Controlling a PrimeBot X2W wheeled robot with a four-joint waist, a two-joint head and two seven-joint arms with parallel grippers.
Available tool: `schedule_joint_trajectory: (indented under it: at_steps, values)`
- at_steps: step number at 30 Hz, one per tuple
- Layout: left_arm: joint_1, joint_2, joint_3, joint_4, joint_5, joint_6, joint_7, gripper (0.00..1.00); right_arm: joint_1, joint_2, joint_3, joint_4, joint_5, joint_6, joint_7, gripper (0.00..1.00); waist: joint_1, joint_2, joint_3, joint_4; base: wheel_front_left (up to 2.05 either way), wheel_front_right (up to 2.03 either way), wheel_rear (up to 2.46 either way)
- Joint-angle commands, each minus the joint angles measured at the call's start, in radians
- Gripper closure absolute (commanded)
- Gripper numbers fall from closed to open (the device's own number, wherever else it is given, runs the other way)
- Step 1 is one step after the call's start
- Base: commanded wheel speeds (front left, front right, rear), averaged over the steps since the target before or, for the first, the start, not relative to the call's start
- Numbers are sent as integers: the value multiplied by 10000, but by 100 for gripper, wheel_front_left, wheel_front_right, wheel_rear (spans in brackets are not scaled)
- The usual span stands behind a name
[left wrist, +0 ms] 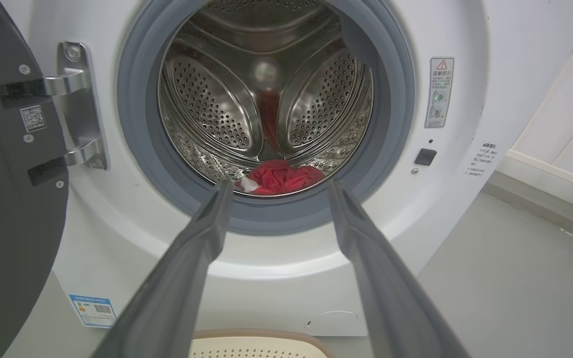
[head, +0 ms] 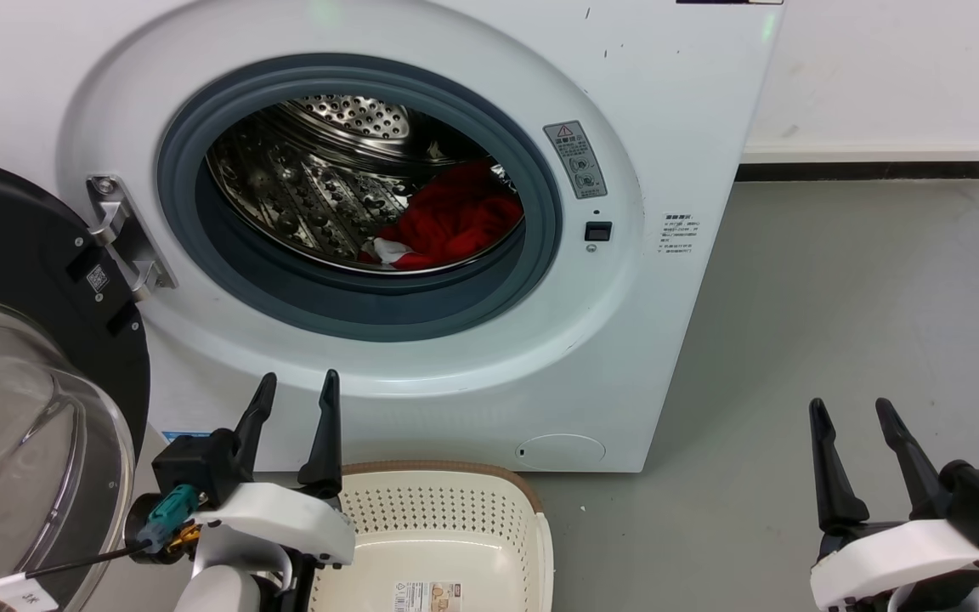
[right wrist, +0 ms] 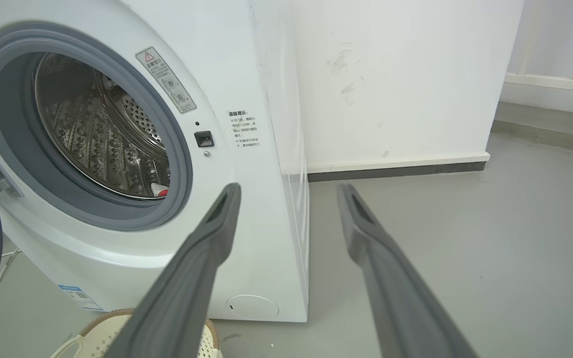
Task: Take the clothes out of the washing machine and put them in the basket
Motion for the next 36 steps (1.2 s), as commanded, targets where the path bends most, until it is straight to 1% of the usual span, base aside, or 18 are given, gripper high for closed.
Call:
schedule_joint_trajectory:
  at_steps: [1, 18, 36]
  values:
    - [-194, 66, -23, -35, 196, 58, -86, 0, 23, 2, 1, -119, -224, -2, -62, 0, 0, -1, 0, 1, 0, 0, 0]
    - [-234, 55, -125, 254, 1440, 195, -432, 0, 242, 6, 27, -252, -1591, -3, -174, 0, 0, -1, -38, 17, 0, 0, 0]
    - [-292, -66, 21, 605, 2399, 162, -755, 0, 363, 11, 48, -257, -2470, -5, -404, 0, 0, -1, -58, -30, 0, 0, 0]
